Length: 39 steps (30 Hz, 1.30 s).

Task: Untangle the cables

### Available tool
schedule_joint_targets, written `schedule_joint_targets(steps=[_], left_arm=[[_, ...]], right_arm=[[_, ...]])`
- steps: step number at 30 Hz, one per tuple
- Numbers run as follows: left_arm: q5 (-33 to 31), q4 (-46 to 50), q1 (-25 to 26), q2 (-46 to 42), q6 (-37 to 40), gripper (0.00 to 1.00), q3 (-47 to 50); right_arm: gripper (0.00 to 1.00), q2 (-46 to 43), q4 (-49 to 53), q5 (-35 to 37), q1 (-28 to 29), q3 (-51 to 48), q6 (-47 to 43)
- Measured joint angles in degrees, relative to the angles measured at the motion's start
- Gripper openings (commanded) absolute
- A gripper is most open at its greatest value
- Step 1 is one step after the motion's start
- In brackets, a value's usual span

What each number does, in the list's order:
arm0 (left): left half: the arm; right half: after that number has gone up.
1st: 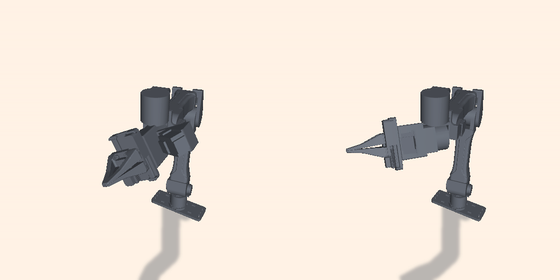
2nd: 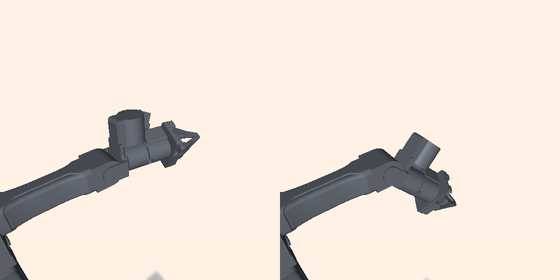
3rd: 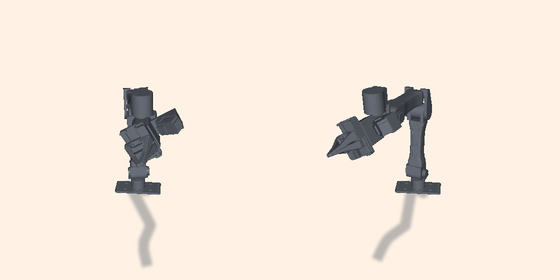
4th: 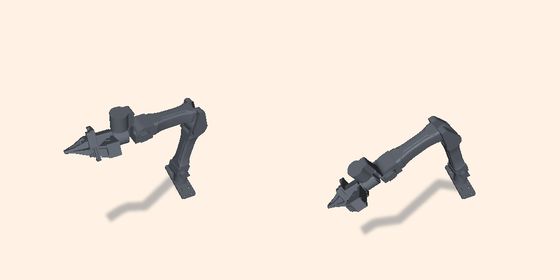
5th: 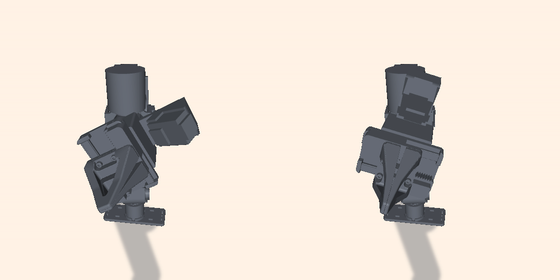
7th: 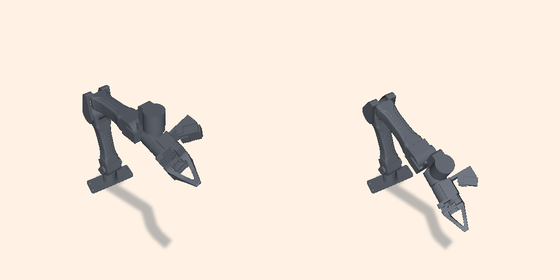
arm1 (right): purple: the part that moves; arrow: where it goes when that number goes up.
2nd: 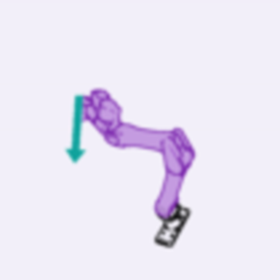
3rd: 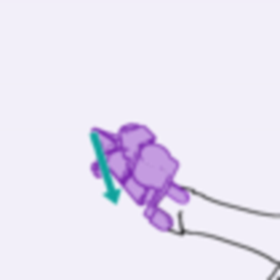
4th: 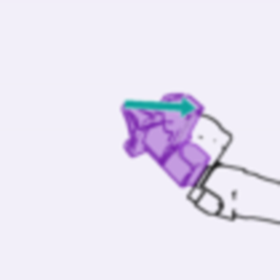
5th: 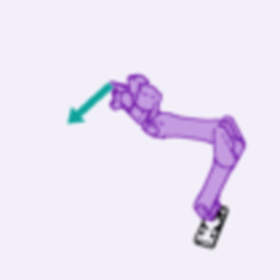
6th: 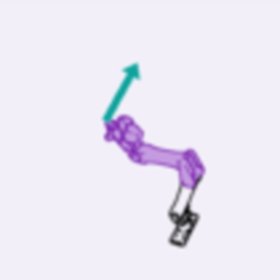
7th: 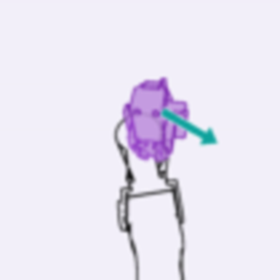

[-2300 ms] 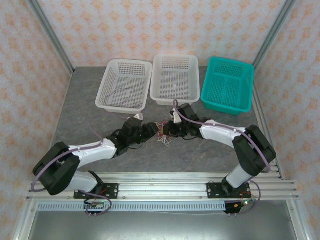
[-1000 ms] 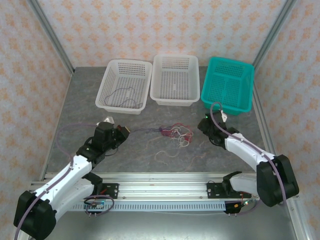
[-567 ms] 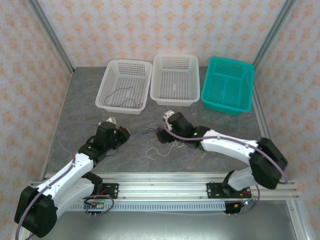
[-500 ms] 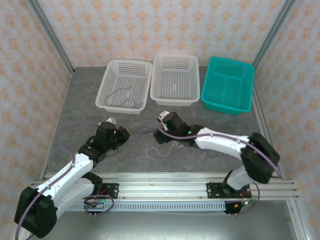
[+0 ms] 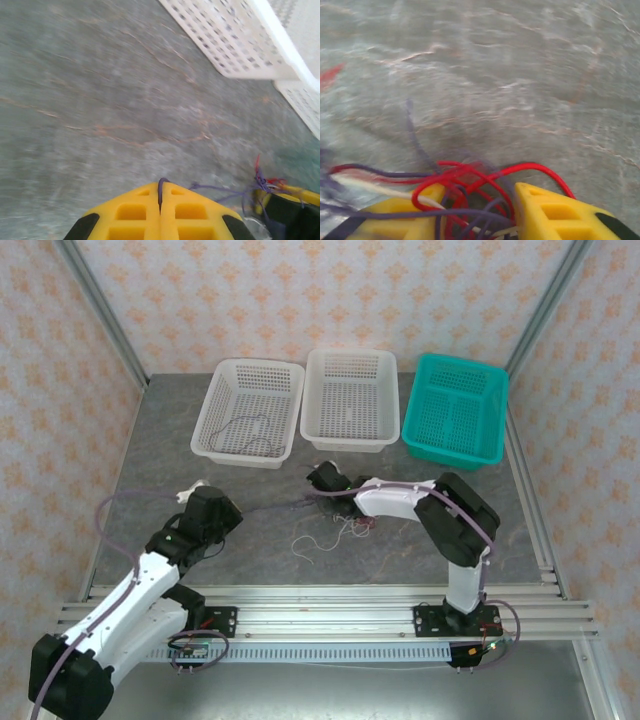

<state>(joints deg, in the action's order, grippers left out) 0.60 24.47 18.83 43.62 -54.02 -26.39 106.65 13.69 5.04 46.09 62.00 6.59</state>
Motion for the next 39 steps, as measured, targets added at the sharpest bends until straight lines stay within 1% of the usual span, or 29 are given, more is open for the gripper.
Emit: schedule_joint_targets(steps=[3,4,6,8,10,11,12,14,15,16,17,19,22,26,27,30,32,35,39], left_arm=[[-2.9,3.2,-2.7,-3.3,-1.0,0.0,0.8],[-3.3,3.5,-3.5,-4.3,-1.5,0.0,1.6],[-3.3,3.6,-4.7,-5.6,-2.2,0.0,3.8],[-2.3,3.1,-5.0,-5.5,-2.9,0.0,5.8],[-1.2,2.4,-5.0,-4.1,-3.1,0.0,7.4],[-0.8,2.2,-5.0,-3.3,-3.1,0.03,7.8],[-0.5,2.0,-5.0,-2.3,-3.0,0.11,8.0],[0.0,1.5,-5.0,-1.7,-2.6,0.4,8.0],[0.1,1.2,-5.0,-1.8,-2.0,0.48,8.0],[0.2,1.0,-5.0,-2.0,-1.2,0.53,8.0],[0.5,1.0,-5.0,-2.3,-0.3,0.55,7.7],[1.1,1.0,-5.0,-3.0,1.7,0.55,6.7],[4.1,0.8,-4.9,-3.4,4.7,0.55,2.8],[7.5,-1.6,-2.1,-2.2,6.5,0.54,-2.7],[7.5,-2.3,-0.6,-0.8,6.1,0.54,-3.4],[10.2,-7.7,6.9,6.8,3.7,0.54,-6.3],[12.7,-12.4,10.4,14.1,1.6,0.54,-7.3],[14.5,-15.8,13.2,23.1,-0.7,0.55,-8.0],[15.5,-17.7,14.6,29.4,-2.8,0.61,-8.4]], right_arm=[[0.31,-3.4,-1.7,-0.7,-5.1,-4.6,3.2],[0.27,-4.9,-1.6,-0.8,-7.0,-6.4,3.9],[0.13,-7.1,-1.7,-1.7,-10.6,-9.3,4.8],[0.0,-8.2,-1.9,-2.7,-12.2,-10.3,5.2],[0.0,-8.5,-2.4,-3.6,-12.4,-10.6,5.6],[0.0,-8.5,-2.8,-4.1,-12.3,-10.8,5.9],[0.0,-8.5,-3.0,-4.6,-12.3,-10.8,5.9],[0.0,-8.9,-4.0,-6.9,-12.4,-11.2,5.9],[0.0,-9.2,-4.5,-8.2,-12.4,-11.6,5.9],[0.0,-9.7,-5.0,-9.8,-12.4,-12.0,5.9],[0.0,-10.3,-5.5,-11.5,-12.4,-12.4,5.8],[0.0,-11.5,-5.7,-14.2,-12.2,-12.8,5.5],[0.0,-13.3,-5.8,-17.0,-11.3,-12.7,4.0],[0.0,-14.6,-5.8,-18.6,-9.3,-12.5,1.8],[0.0,-14.7,-5.7,-18.7,-8.9,-12.5,1.5],[0.0,-14.8,-5.4,-18.6,-8.3,-12.4,1.1],[0.0,-14.8,-5.3,-18.6,-8.2,-12.2,1.1],[0.0,-14.8,-5.1,-18.6,-8.2,-12.1,1.1],[0.0,-14.8,-4.7,-18.6,-8.2,-12.1,1.1]])
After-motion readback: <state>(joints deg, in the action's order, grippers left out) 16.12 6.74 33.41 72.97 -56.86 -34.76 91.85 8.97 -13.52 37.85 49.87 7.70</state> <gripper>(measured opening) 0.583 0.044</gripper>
